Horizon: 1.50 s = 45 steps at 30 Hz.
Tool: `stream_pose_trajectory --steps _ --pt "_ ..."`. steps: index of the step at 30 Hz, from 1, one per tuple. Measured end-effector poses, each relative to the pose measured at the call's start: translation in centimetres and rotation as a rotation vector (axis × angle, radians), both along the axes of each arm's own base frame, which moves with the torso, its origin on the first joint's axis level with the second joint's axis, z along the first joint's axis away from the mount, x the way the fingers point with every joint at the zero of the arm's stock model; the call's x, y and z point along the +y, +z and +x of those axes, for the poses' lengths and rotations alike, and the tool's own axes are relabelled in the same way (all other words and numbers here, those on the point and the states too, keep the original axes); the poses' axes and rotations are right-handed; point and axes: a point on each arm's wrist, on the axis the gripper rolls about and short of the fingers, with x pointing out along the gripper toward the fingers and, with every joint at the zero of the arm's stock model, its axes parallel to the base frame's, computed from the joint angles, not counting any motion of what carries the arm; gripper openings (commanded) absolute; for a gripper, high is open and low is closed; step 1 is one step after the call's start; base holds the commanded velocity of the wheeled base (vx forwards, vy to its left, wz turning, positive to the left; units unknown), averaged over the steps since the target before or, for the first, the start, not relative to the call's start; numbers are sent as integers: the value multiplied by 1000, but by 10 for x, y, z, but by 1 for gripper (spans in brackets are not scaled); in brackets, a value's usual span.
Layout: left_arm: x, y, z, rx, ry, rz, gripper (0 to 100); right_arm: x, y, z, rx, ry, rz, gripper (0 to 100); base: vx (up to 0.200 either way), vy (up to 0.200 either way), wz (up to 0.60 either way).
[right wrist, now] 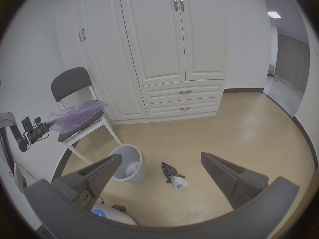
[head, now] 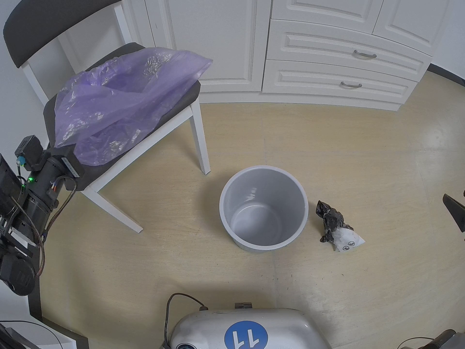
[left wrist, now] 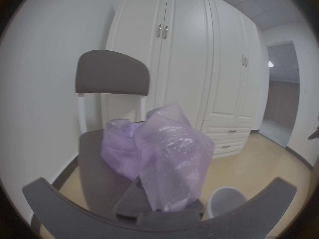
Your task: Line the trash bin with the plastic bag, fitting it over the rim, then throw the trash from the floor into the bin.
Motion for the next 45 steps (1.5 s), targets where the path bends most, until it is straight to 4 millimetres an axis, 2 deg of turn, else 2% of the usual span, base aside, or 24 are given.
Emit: stream_pose_trajectory --steps 7,11,15,21,30,39,45 --pt "-47 23 -17 5 -143 -51 0 4 18 17 -37 48 -52 100 0 0 0" --pt "-64 37 -31 -16 -175 -90 0 13 25 33 -62 79 -47 100 0 0 0" --pt "-76 46 -44 -34 -209 -123 0 28 29 49 -92 101 43 100 0 0 0" --pt "-89 51 -59 -40 -258 -143 0 46 14 72 -68 138 134 100 0 0 0" --pt "-92 46 -68 -18 -248 -112 0 56 -8 93 37 142 131 100 0 0 0" --pt "-109 44 -81 -13 -311 -71 0 69 -16 110 25 160 138 100 0 0 0" --pt "-120 42 -85 -7 -356 -63 0 72 -25 113 44 158 121 100 0 0 0"
